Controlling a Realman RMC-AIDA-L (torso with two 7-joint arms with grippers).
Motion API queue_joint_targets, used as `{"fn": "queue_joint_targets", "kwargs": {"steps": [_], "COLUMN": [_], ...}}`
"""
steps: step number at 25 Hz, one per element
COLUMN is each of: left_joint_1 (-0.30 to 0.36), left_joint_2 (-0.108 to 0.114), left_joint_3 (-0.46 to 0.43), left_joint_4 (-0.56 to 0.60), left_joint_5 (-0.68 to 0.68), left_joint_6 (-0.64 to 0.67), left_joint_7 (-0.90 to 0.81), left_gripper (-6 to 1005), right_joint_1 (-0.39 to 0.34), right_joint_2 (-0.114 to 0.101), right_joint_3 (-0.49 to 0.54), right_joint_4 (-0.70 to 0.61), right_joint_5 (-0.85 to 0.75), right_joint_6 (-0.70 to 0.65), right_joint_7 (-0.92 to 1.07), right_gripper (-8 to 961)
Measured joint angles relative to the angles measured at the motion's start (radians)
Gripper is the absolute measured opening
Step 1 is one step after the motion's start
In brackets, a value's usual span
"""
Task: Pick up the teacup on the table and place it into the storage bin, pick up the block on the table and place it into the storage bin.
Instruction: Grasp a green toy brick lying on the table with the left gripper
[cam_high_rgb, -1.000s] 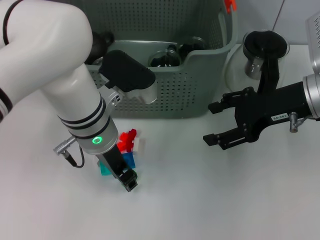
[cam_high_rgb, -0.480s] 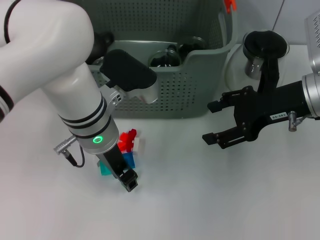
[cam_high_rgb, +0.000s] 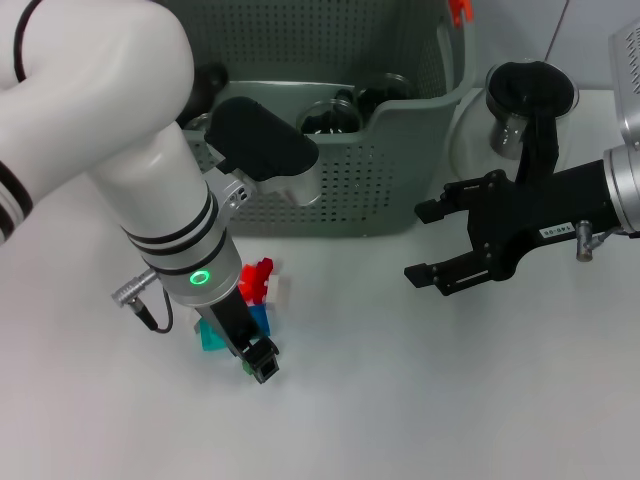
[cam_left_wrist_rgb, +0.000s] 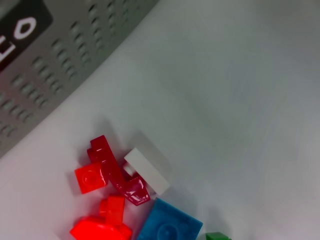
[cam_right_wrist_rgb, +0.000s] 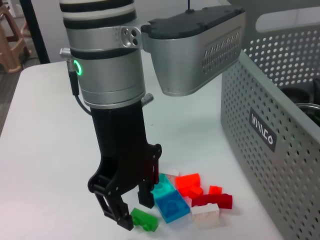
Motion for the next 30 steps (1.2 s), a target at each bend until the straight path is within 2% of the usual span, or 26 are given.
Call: {"fn": "queue_joint_targets", "kwargs": {"steps": [20, 30], "left_joint_1": [-0.005, -0.007], "left_joint_2": [-0.001, -0.001], "left_joint_3": [0.034, 0.035], "left_joint_4": [-0.008, -0.009], "left_joint_5": [0.002, 0.004], "left_joint_6": [-0.011, -0.016], "left_joint_7": [-0.012, -0.012], "left_gripper": [425, 259], "right_joint_1": [0.003, 0.004], "right_joint_2": [0.000, 0.000], "right_joint_3": [0.000, 0.000], "right_joint_4": [0.000, 0.000], "right_joint_5": [0.000, 0.000], "right_joint_6": [0.003, 0.010], "right_joint_7": [0.000, 0.000], "right_gripper": [877, 878]}}
